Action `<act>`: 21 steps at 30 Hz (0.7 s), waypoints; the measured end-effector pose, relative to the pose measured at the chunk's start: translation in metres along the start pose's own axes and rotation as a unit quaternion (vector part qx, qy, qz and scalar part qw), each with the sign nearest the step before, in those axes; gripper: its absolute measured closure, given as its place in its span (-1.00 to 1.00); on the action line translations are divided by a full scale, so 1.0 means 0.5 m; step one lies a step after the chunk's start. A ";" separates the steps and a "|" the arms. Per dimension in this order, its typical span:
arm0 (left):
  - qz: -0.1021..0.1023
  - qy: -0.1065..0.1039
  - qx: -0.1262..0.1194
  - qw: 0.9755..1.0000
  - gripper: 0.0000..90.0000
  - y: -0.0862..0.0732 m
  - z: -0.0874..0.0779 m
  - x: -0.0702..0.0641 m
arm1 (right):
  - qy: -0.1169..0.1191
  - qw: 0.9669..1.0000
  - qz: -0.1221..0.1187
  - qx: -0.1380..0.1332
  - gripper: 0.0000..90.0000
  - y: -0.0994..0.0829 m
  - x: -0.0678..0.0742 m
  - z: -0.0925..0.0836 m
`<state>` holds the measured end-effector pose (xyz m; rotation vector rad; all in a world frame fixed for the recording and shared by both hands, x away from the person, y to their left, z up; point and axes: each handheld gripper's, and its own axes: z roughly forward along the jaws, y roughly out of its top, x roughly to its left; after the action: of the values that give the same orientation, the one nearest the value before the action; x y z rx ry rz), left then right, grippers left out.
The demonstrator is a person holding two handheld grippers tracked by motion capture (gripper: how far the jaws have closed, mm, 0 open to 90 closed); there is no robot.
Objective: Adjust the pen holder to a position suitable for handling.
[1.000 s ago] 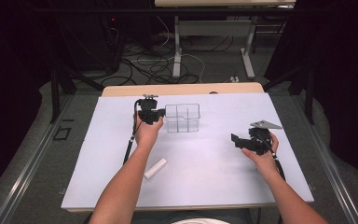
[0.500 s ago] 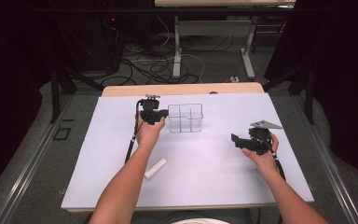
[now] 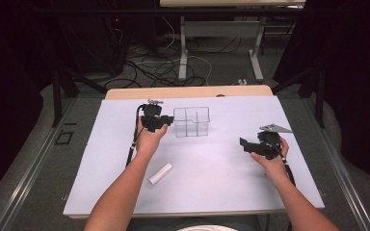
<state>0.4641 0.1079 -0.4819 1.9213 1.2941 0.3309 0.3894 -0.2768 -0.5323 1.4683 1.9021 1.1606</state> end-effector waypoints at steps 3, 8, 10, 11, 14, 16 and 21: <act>0.009 -0.002 0.001 1.000 0.45 -0.007 -0.009 0.000 | 0.000 1.000 0.002 -0.001 -0.61 0.000 -0.001 -0.001; 0.007 -0.011 -0.008 1.000 0.37 -0.020 -0.025 0.003 | -0.001 1.000 0.002 0.000 -0.61 0.000 -0.001 -0.001; 0.004 -0.017 -0.010 1.000 0.36 -0.025 -0.031 0.002 | -0.001 1.000 0.002 0.000 -0.61 0.000 0.000 -0.001; 0.006 -0.022 -0.014 1.000 0.32 -0.027 -0.034 0.002 | -0.001 1.000 0.002 -0.001 -0.60 0.000 0.000 -0.001; 0.009 -0.027 -0.019 0.999 0.27 -0.036 -0.044 0.001 | -0.001 1.000 0.002 -0.001 -0.60 0.000 0.000 -0.001; 0.012 -0.031 -0.022 0.999 0.19 -0.042 -0.051 0.000 | -0.001 1.000 0.002 -0.001 -0.60 0.000 0.000 -0.001; 0.019 -0.037 -0.039 0.998 0.09 -0.058 -0.071 0.001 | -0.001 1.000 0.002 -0.002 -0.60 0.000 0.001 -0.002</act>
<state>0.4240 0.1297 -0.4796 1.8760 1.1811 0.3227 0.3887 -0.2767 -0.5317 1.4706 1.8963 1.1632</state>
